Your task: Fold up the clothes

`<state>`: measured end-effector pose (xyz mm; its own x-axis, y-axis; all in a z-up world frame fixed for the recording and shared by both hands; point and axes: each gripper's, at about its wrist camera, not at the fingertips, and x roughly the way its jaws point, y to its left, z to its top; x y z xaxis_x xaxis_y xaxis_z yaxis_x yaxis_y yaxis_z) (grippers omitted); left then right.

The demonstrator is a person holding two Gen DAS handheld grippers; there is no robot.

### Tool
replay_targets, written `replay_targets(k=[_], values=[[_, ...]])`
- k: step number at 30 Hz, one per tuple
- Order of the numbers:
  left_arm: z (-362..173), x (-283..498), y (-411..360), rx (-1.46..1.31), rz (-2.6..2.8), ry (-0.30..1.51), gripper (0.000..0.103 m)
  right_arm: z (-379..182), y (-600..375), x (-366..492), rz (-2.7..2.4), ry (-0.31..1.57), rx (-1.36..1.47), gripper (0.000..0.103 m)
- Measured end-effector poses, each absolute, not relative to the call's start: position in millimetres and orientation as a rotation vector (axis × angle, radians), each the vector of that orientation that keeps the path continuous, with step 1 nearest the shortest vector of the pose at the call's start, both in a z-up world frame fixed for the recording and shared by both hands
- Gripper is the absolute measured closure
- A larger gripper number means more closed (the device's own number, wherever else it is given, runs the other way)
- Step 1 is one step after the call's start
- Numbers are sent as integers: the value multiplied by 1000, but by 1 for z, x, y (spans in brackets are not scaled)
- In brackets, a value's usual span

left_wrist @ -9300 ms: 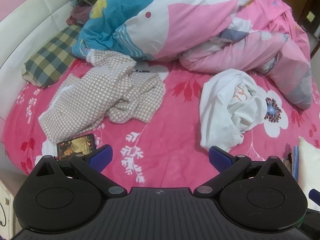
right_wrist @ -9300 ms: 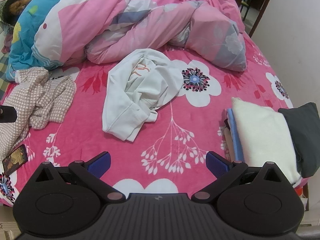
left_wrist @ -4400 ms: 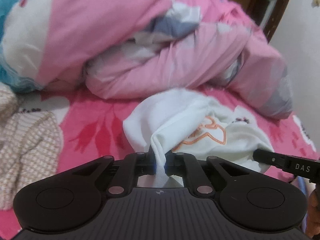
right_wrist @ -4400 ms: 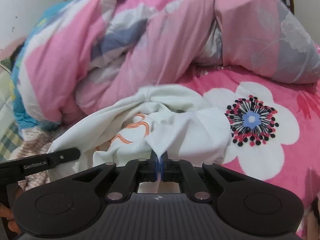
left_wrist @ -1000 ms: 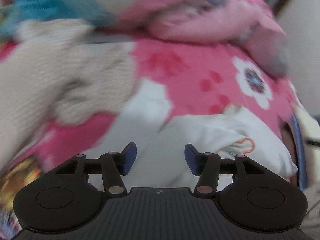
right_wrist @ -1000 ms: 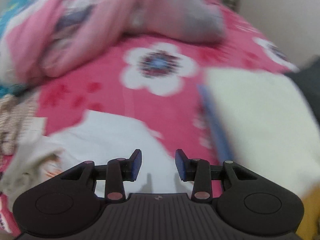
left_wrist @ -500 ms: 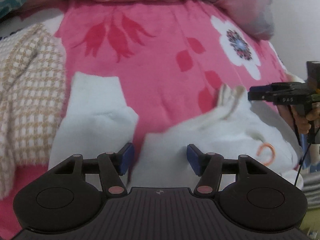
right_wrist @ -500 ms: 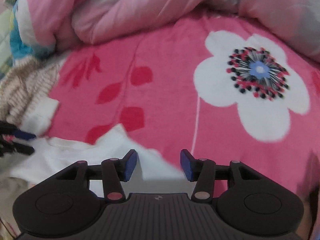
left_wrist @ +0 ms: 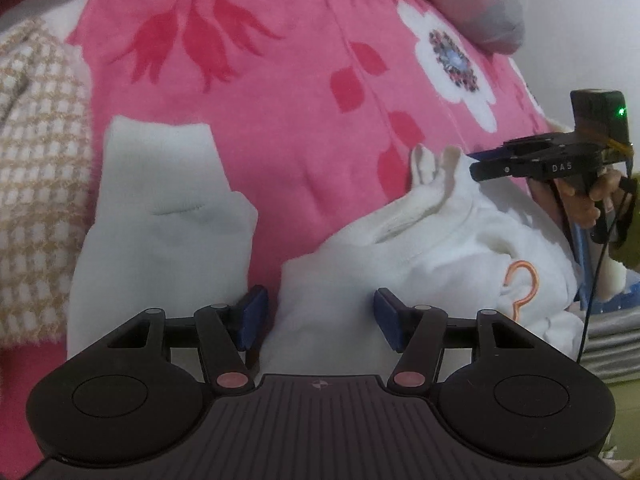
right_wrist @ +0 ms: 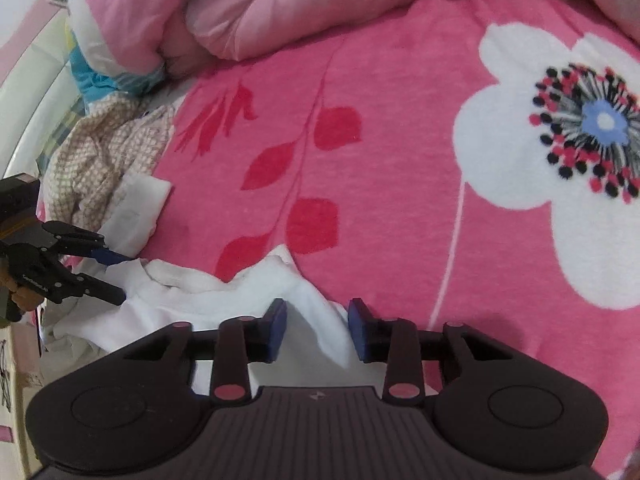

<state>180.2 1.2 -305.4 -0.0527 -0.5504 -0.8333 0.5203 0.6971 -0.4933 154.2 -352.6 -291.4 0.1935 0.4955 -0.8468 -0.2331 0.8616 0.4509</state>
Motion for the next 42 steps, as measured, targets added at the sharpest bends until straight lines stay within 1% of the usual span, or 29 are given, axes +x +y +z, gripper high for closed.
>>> replay_targets(k=[2,3,4,5,6,7,9,13,14,15,16,17,18,19,21,23,27,31,35,39,41,42], values=[[-307,179,-1,-17,-881,1368,44,-296,-352,155,529,1299,254,64],[-305,177,-1,-13,-887,1360,47,-293,-352,153,542,1293,252,72],[-304,175,-1,-10,-893,1352,48,-288,-352,150,549,1275,244,83],[-301,173,0,-8,-900,1348,52,-280,-353,146,552,1250,230,88],[-296,170,2,-10,-910,1342,53,-273,-354,141,554,1225,216,93],[-293,168,5,-19,-915,1333,52,-264,-355,136,563,1197,215,95],[-287,165,12,-37,-909,1322,47,-245,-359,125,590,1139,230,97],[-294,171,16,-41,-844,1330,46,-223,-354,108,671,1113,234,97],[-293,170,15,-33,-843,1313,48,-220,-351,104,692,1111,228,97],[-292,169,14,-26,-842,1295,62,-218,-348,101,707,1109,219,97],[-291,169,13,-18,-841,1278,73,-215,-345,99,710,1103,198,97],[-290,168,12,-11,-840,1260,80,-213,-343,96,709,1095,170,97],[-281,162,11,24,-843,1213,83,-211,-340,93,707,1087,148,98],[-272,154,11,46,-849,1177,90,-207,-339,89,711,1079,131,98],[-253,137,12,77,-860,1117,94,-198,-336,79,723,1051,97,100],[-234,118,13,98,-880,1075,95,-186,-331,69,722,1011,48,101],[-212,79,7,169,-959,1037,95,-166,-317,50,753,956,-51,101],[-228,57,-3,273,-980,1050,95,-180,-304,49,742,975,-133,101],[-236,57,-3,279,-951,1041,95,-199,-304,71,686,965,-175,99],[-235,59,-1,280,-935,1028,95,-225,-301,101,689,994,-244,87],[-235,60,-2,286,-935,1029,95,-239,-299,116,693,1012,-279,78],[-235,59,-3,291,-935,1027,95,-246,-298,124,695,1021,-296,70]])
